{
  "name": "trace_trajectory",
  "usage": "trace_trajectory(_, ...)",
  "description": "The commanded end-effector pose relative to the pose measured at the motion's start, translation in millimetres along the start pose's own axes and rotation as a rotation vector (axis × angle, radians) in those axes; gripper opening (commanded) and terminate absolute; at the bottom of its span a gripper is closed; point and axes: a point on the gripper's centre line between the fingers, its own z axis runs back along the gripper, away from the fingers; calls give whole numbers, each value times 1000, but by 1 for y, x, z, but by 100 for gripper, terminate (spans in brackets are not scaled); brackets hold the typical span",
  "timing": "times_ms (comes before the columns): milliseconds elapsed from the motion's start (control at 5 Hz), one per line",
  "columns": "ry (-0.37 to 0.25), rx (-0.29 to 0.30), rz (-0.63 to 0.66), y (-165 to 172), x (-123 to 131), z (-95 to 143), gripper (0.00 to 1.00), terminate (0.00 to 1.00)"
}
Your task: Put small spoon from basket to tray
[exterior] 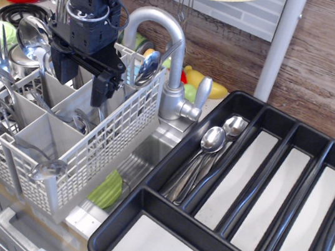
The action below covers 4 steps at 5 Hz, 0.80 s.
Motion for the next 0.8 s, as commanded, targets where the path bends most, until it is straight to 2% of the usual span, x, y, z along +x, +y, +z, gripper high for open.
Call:
trace_trajectory(0,0,0,0,0,0,0,100,0)
trace_trajectory(200,31,-35,36,2,-4,-8,100,0)
trace_trajectory(600,55,-80,101,7,-15,-24,100,0)
